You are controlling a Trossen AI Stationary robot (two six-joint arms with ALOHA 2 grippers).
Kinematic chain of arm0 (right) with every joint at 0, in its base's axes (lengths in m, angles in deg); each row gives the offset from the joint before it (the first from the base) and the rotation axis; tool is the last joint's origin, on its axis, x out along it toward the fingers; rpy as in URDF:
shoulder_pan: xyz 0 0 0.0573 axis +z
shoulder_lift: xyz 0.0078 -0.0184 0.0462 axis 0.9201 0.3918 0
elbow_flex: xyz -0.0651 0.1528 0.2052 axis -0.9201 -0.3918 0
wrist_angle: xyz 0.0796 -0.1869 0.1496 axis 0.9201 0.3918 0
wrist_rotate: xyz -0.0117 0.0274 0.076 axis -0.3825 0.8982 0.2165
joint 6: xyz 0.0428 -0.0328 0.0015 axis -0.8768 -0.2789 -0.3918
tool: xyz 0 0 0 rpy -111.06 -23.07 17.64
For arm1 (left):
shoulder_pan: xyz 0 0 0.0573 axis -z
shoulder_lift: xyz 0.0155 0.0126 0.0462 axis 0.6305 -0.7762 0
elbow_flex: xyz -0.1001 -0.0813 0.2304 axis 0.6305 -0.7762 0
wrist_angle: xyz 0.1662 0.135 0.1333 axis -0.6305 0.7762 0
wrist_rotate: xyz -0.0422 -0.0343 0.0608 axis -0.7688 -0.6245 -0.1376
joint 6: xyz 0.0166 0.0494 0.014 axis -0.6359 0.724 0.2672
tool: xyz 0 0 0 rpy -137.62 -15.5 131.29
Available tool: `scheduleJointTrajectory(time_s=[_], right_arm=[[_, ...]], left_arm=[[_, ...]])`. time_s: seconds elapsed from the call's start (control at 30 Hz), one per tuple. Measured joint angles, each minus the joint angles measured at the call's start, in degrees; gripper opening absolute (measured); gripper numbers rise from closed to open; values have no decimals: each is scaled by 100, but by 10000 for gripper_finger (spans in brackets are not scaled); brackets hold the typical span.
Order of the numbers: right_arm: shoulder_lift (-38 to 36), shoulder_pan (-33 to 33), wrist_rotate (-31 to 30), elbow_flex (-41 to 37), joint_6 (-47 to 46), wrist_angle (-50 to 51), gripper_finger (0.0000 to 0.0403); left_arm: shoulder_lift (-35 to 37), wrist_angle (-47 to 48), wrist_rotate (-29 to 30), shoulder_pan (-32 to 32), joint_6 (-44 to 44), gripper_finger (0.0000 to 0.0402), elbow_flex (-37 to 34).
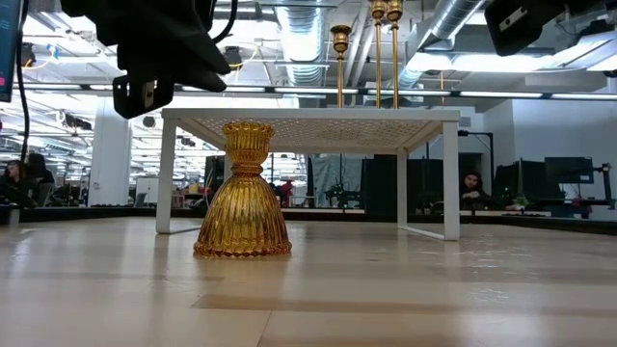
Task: Pick & Place candle stick holders
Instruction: Put the top brown vase candle holder on the shelf
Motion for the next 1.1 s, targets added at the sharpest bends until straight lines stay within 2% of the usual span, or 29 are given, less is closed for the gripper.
scheduleJointTrajectory(time_s=[0.27, 0.5, 0.67, 1.1], right_arm=[[0, 0, 0, 0, -2, 0, 0], [0, 0, 2, 0, -2, 2, 0], [0, 0, 4, 0, -2, 2, 0], [0, 0, 5, -2, -107, 28, 0]], left_arm=[[-29, 225, 109, -147, 13, 107, 0], [-504, 215, 103, -251, -15, 107, -2], [-815, -121, -71, -254, -30, 106, -4], [-864, -821, -85, -246, -17, 106, -2]])
